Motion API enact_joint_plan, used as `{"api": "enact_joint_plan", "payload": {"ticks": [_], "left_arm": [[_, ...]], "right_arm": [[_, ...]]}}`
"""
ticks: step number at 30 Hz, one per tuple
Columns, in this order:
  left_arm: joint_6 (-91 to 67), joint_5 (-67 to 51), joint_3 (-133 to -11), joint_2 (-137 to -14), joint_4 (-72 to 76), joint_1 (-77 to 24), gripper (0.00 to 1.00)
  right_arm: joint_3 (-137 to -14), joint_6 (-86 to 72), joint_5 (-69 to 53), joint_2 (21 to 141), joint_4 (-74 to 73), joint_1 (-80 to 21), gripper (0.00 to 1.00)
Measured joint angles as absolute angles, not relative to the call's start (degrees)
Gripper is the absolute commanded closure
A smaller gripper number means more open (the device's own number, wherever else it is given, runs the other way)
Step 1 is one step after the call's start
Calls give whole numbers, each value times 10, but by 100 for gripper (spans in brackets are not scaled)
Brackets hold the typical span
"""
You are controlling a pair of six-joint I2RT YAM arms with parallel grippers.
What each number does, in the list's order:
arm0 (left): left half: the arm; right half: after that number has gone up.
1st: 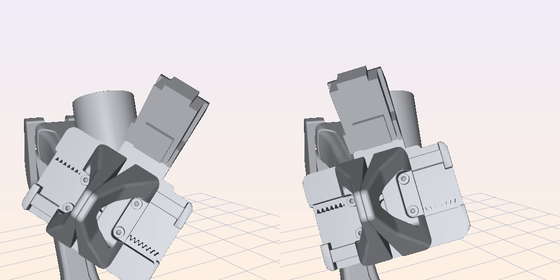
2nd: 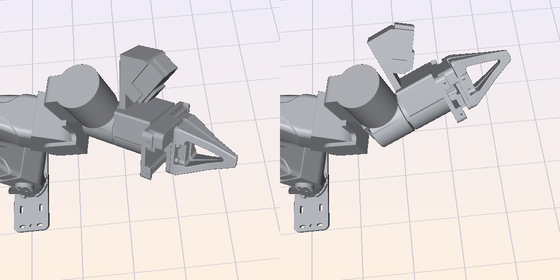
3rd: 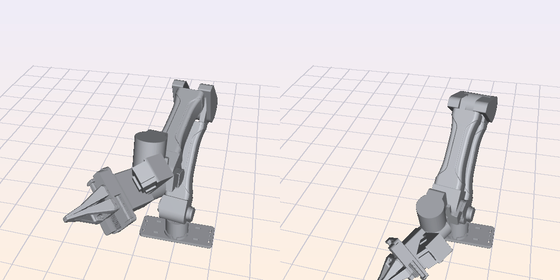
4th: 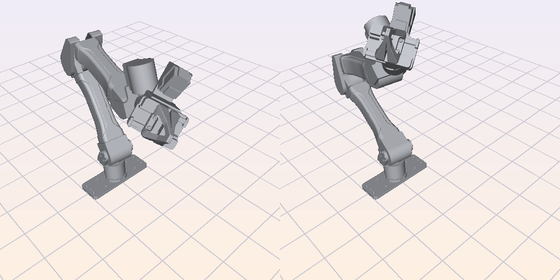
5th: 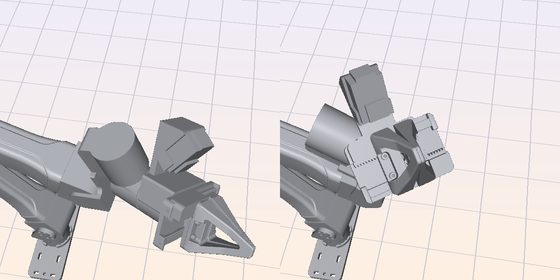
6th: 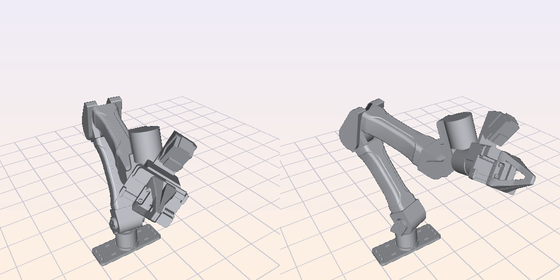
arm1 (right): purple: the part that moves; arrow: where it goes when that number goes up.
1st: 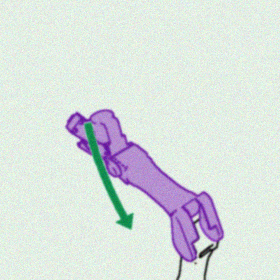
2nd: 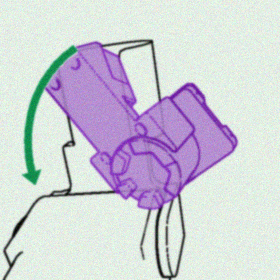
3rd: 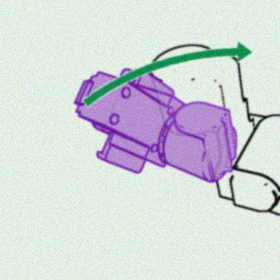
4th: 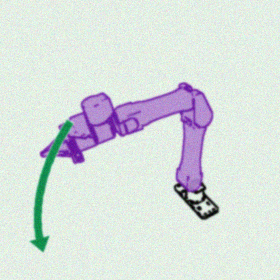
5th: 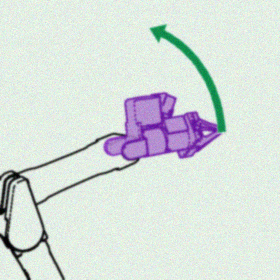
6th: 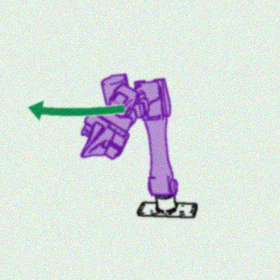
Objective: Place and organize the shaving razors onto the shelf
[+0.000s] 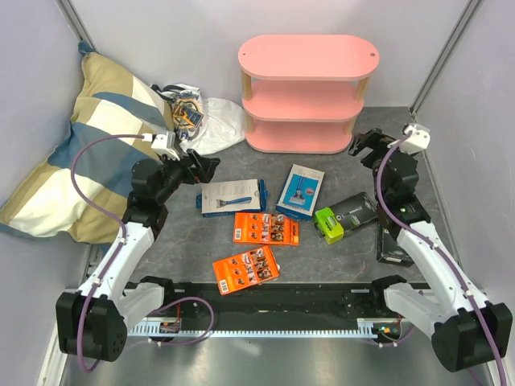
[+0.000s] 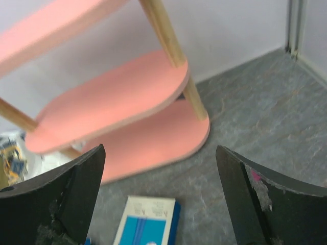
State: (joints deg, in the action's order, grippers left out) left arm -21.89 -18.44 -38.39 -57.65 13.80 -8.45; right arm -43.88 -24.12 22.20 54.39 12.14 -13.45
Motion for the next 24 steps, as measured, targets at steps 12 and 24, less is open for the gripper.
{"api": "enact_joint_plan", "payload": {"ticks": [12, 24], "left_arm": [[-225, -282, -411, -697, 129, -118, 0], [-225, -278, -650, -959, 62, -279, 5]], "right_arm": [[-467, -253, 79, 592, -25, -134, 2], [-446, -252, -5, 625, -65, -135, 2]]}}
